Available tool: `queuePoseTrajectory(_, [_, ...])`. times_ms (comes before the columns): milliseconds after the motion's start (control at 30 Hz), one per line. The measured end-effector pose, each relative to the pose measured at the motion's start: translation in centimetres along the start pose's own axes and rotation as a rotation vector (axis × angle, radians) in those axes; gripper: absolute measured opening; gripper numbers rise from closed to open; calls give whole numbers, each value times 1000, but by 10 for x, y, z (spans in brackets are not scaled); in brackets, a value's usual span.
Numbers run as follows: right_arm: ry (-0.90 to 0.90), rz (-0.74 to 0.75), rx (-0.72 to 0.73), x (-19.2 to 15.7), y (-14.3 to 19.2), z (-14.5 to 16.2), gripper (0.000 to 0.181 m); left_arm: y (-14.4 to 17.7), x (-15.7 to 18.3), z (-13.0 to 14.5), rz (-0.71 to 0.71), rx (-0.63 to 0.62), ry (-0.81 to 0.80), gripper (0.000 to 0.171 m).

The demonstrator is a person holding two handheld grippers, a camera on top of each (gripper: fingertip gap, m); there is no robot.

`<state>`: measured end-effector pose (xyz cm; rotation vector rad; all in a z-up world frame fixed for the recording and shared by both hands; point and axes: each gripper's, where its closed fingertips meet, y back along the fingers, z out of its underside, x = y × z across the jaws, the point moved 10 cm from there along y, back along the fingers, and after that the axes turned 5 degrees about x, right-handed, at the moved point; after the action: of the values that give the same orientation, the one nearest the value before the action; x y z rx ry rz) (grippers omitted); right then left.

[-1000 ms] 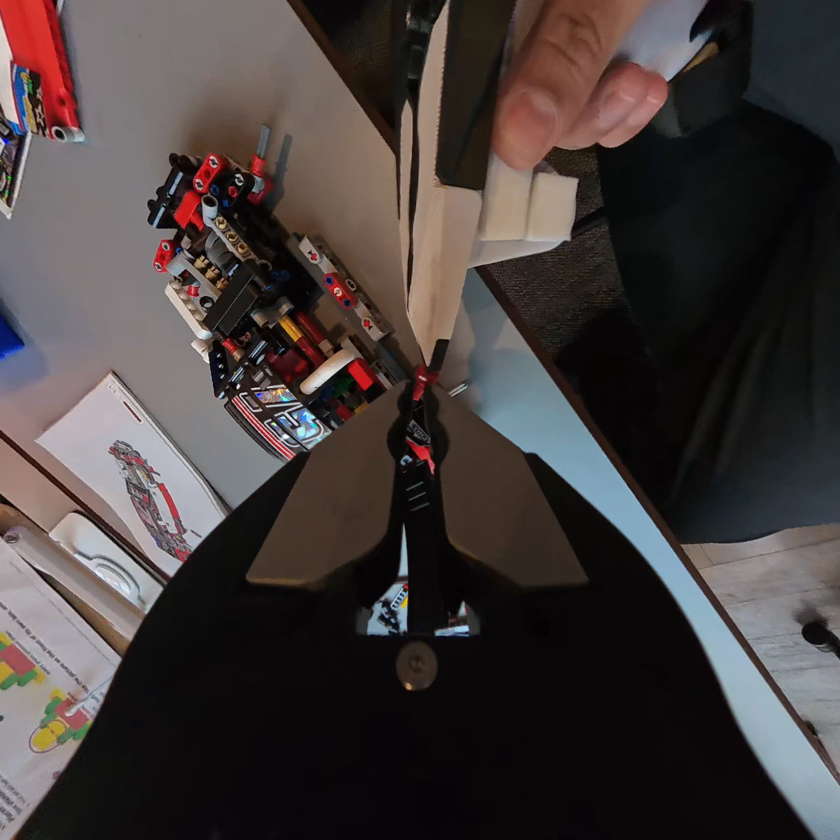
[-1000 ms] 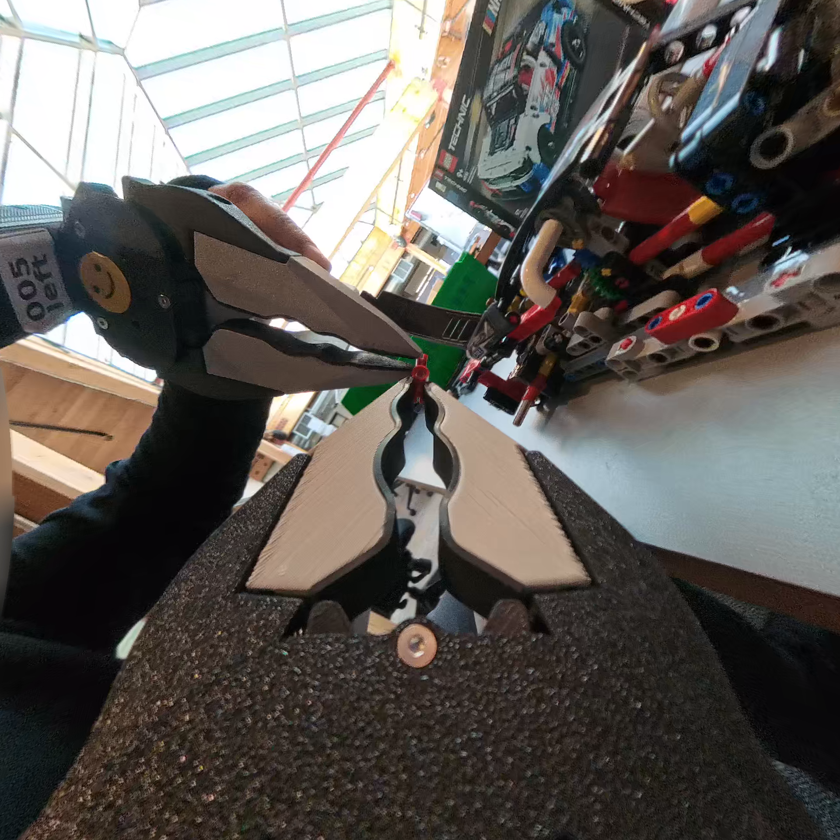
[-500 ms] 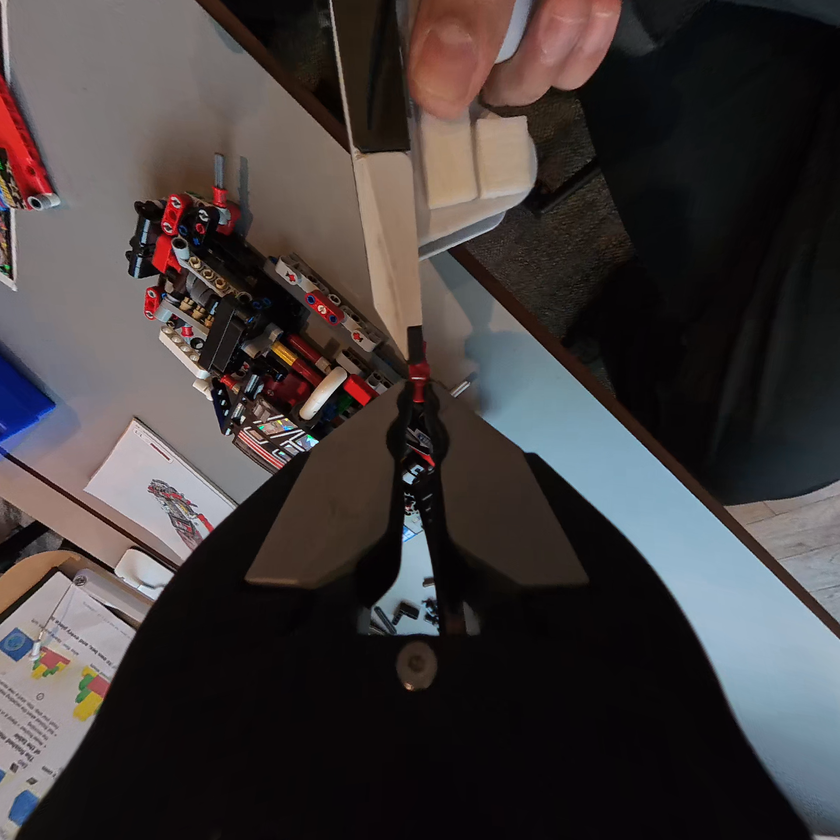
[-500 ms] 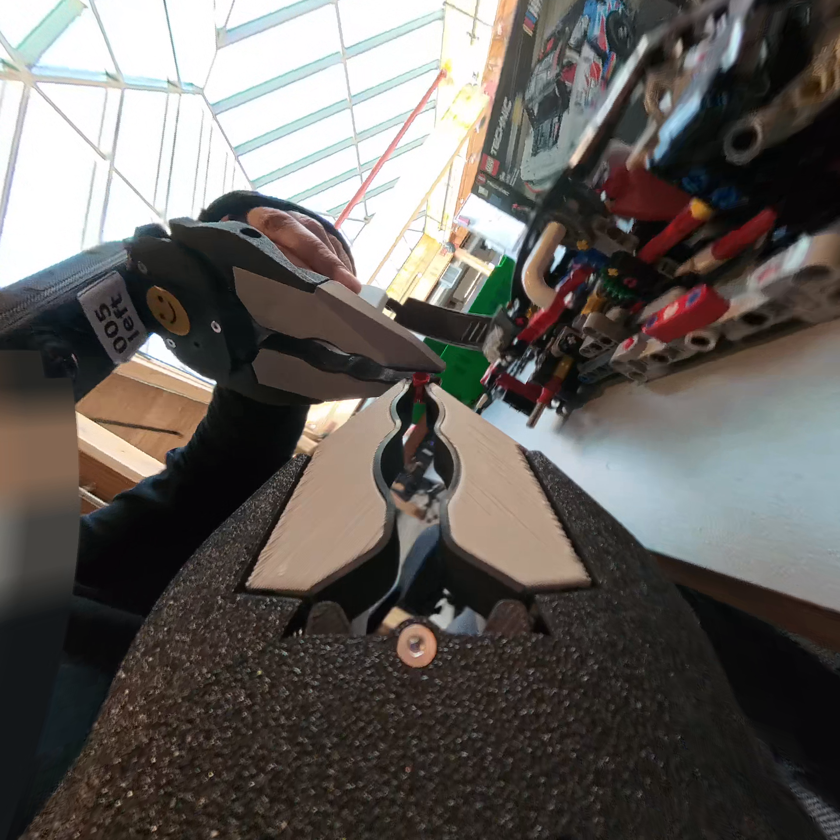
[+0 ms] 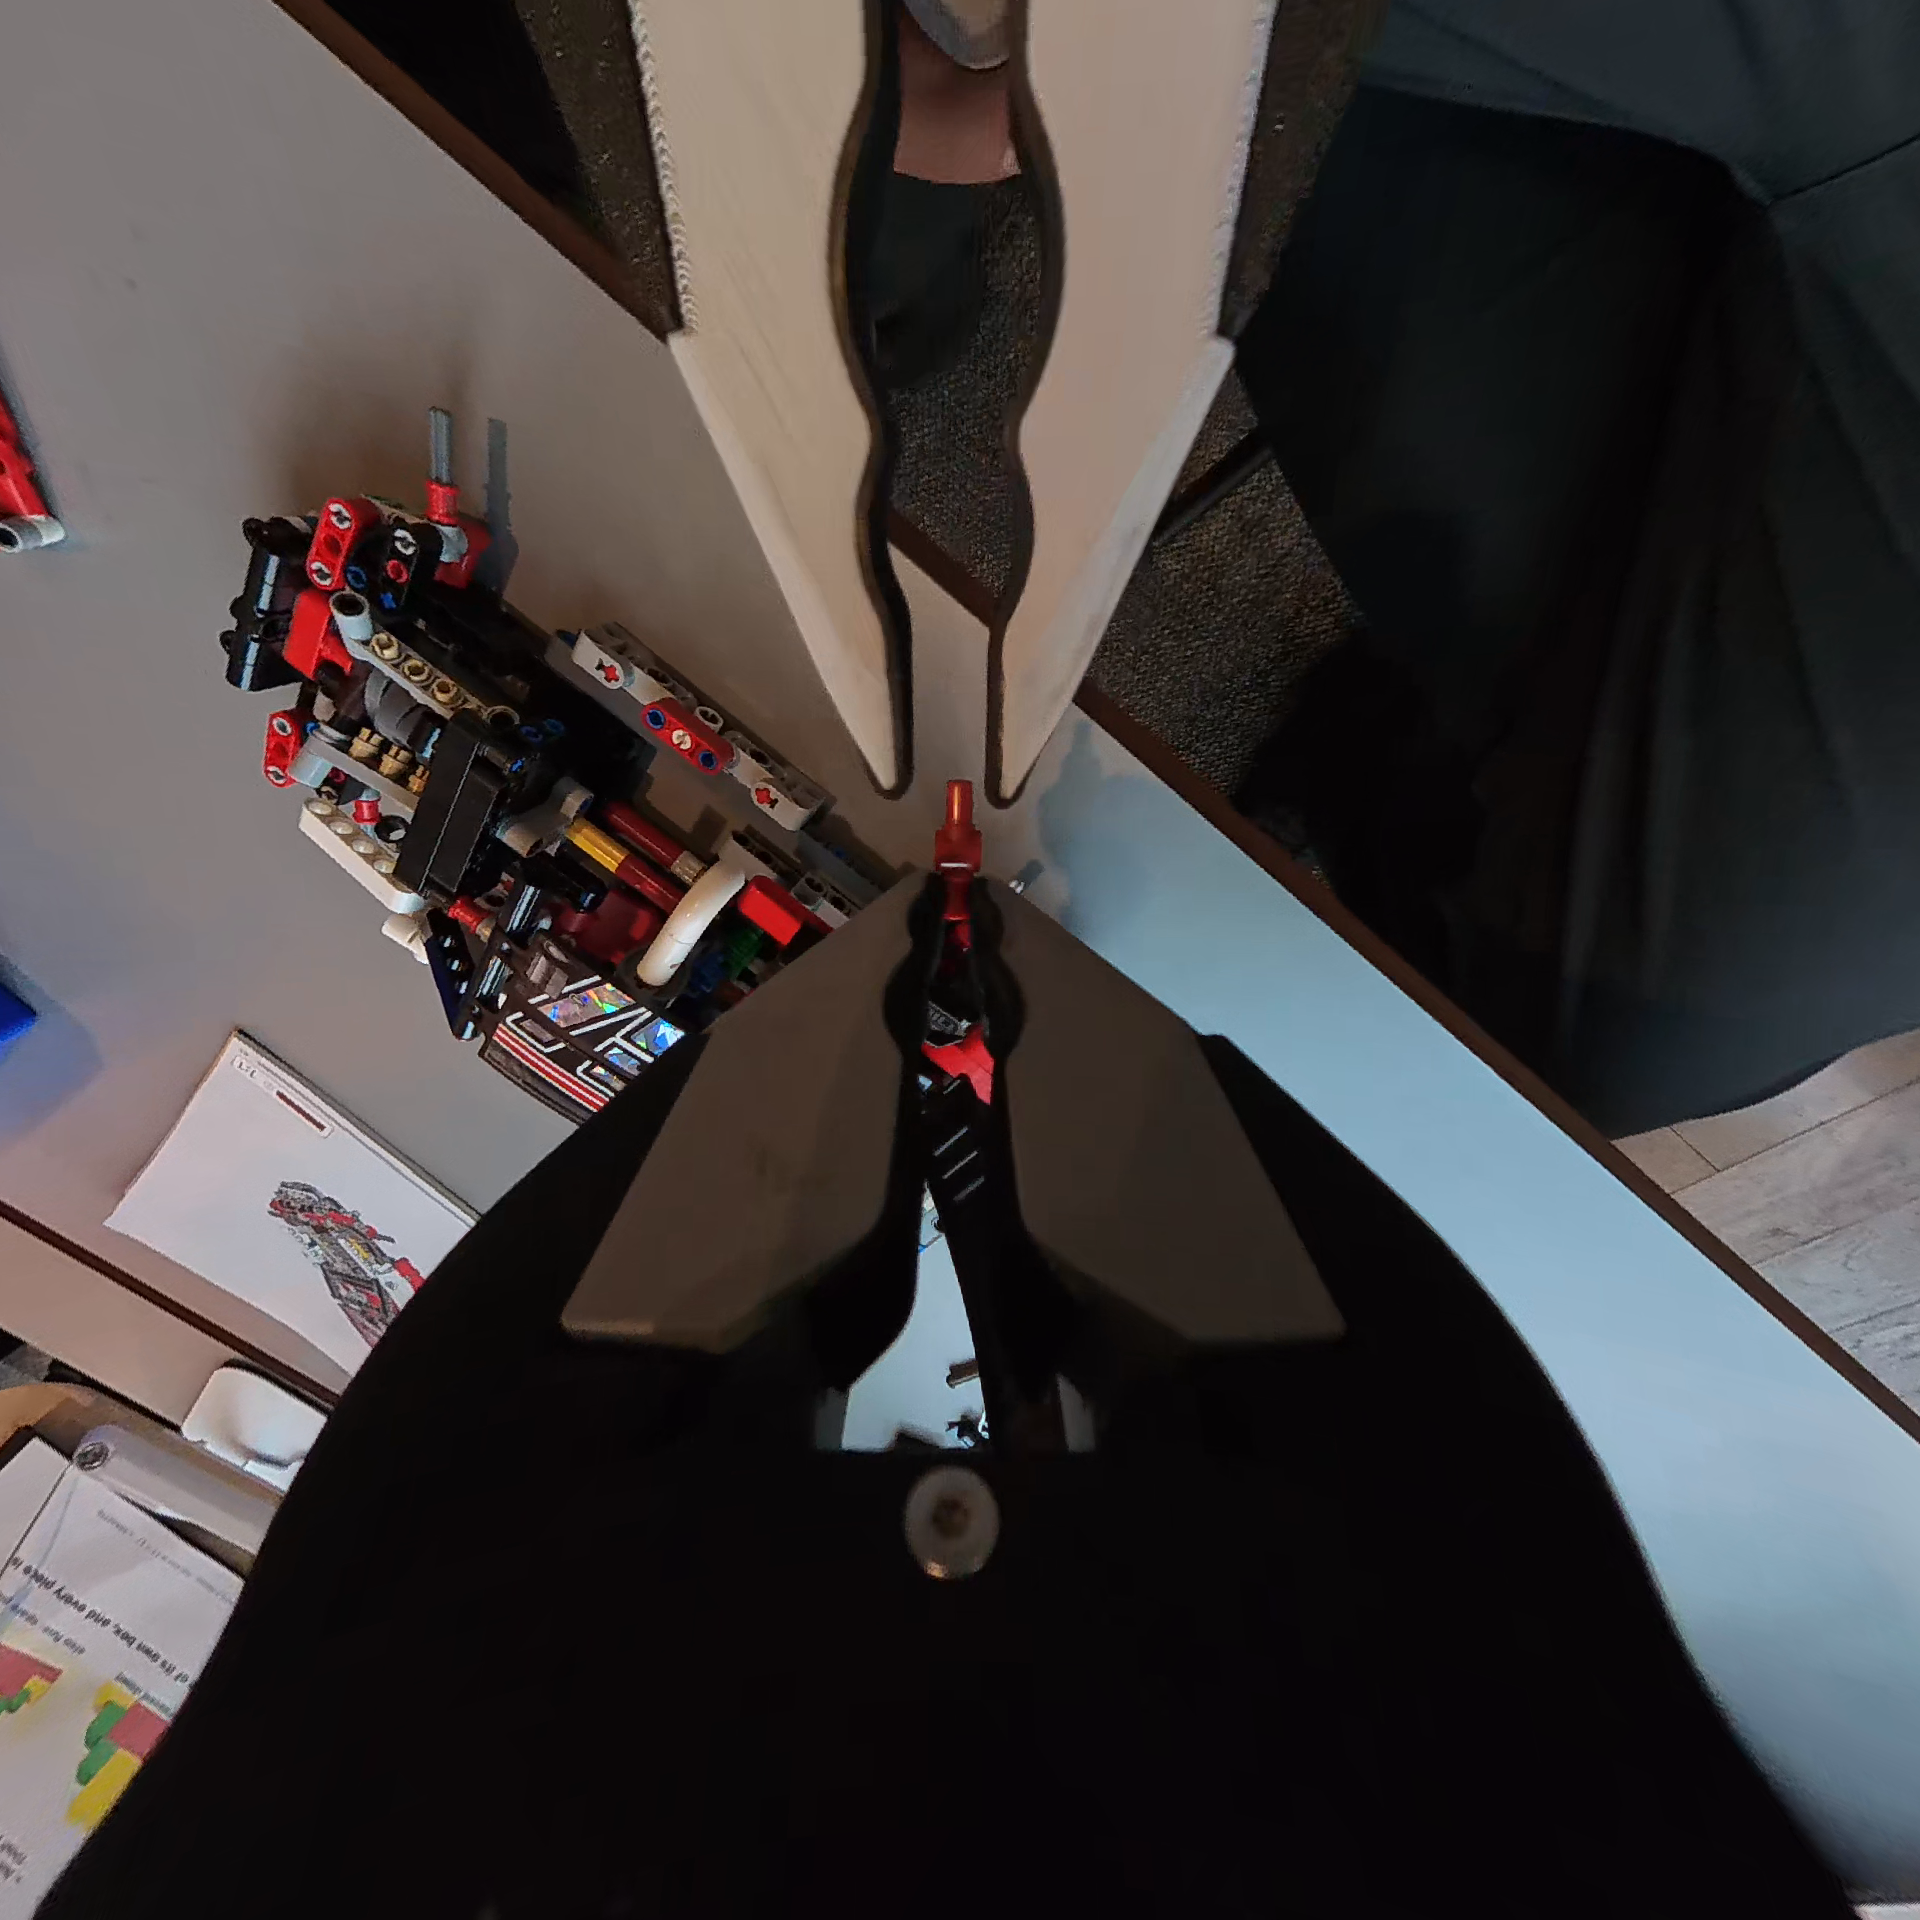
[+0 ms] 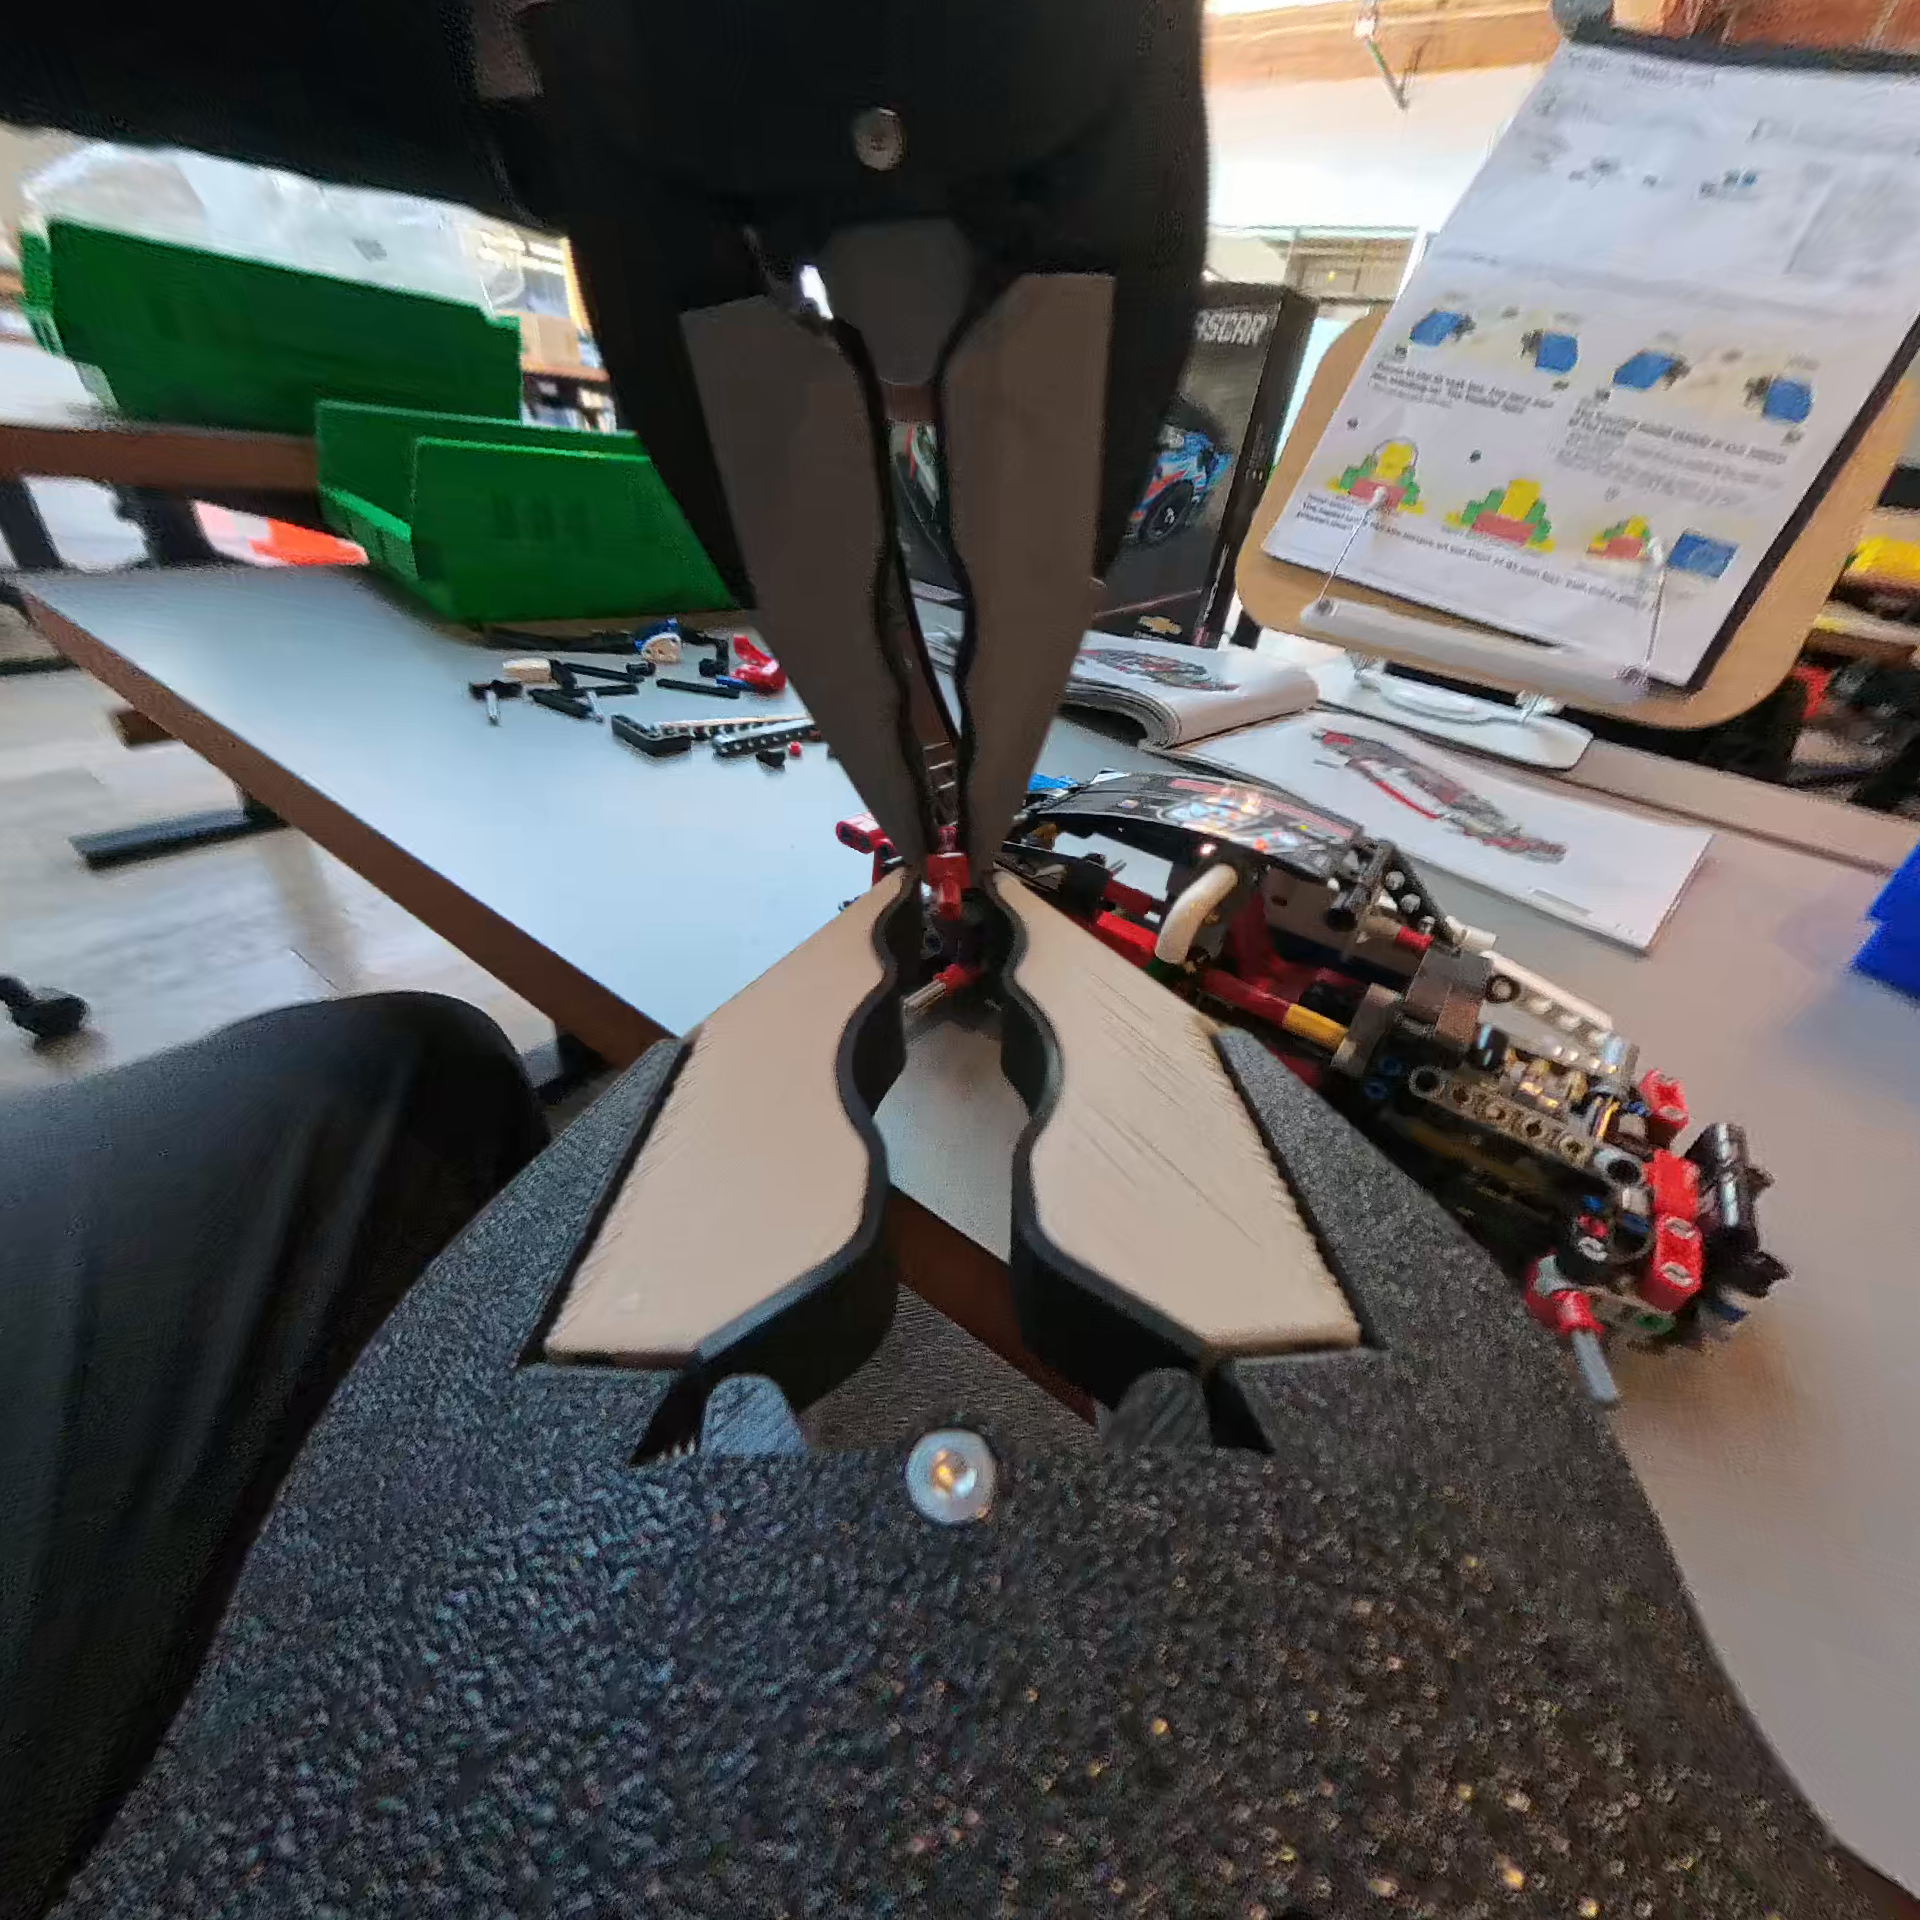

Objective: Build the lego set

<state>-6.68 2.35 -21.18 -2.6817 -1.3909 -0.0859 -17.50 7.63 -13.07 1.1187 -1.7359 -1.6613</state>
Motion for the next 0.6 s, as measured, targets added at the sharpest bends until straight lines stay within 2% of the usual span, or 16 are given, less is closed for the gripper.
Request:
queuePoseTrajectory(67, [90,21,-18,-5,-1,-1,0,-1,0,0,3,2,-4,0])
queuePoseTrajectory(133, [149,44,-34,-9,-2,-2,0,-1,0,0,12,8,-4,1])
queuePoseTrajectory(500, [172,30,-74,-11,-3,3,11,-3,2,1,38,20,-25,1])
queuePoseTrajectory(600, [173,39,-68,-12,-3,4,2,-2,1,0,35,26,-24,1])
